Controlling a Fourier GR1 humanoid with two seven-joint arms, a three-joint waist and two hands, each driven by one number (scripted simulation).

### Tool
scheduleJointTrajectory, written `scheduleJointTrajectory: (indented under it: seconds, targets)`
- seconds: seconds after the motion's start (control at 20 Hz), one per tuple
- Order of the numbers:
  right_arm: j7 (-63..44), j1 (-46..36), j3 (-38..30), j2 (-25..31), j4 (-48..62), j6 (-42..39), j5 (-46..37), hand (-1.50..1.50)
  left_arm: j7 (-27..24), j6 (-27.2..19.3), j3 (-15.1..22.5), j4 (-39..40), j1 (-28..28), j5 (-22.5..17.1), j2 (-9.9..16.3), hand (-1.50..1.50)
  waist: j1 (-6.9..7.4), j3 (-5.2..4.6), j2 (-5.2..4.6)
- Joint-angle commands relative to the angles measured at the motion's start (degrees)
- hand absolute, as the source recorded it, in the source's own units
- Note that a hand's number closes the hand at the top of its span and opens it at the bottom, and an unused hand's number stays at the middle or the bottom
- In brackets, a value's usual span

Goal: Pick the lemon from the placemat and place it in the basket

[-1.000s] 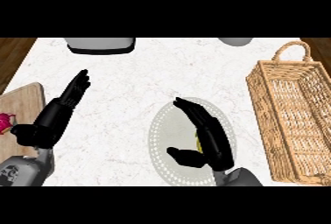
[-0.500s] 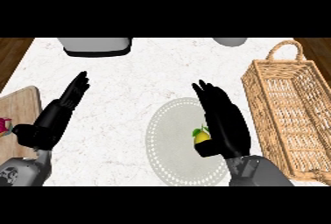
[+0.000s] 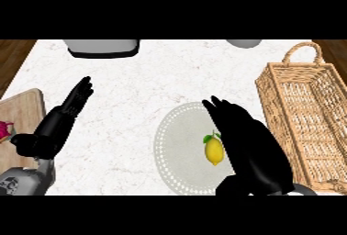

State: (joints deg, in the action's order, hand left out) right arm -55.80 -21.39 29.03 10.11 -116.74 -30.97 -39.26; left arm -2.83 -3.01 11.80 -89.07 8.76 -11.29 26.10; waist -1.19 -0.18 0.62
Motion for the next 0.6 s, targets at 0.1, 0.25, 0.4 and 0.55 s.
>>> scheduleJointTrajectory:
  seconds: [0.1,0.25,0.4,0.55]
  targets:
    - [-13.47,1.61,-4.91,0.09,-10.96,-12.83,6.4,-1.5,-0.15,0.85,-0.74,-1.14,-1.35,0.45,-0.39,0.0,0.65,0.12,-0.29]
    - [-14.22,1.96,-5.76,0.45,-13.04,-14.32,8.1,-1.5,1.36,-0.85,0.22,-0.92,0.83,2.61,-1.91,0.0,0.51,0.11,-0.35]
    - [-11.45,3.84,-5.73,0.78,-12.02,-11.46,5.31,-1.5,-0.03,0.54,-0.17,0.24,0.58,2.88,-2.38,0.0,0.75,0.14,-0.49]
    - [-6.78,9.48,-2.9,-0.48,-11.48,-6.25,0.36,-1.5,0.76,1.32,-0.93,0.3,1.7,2.72,-3.66,0.0,0.84,0.18,-0.53]
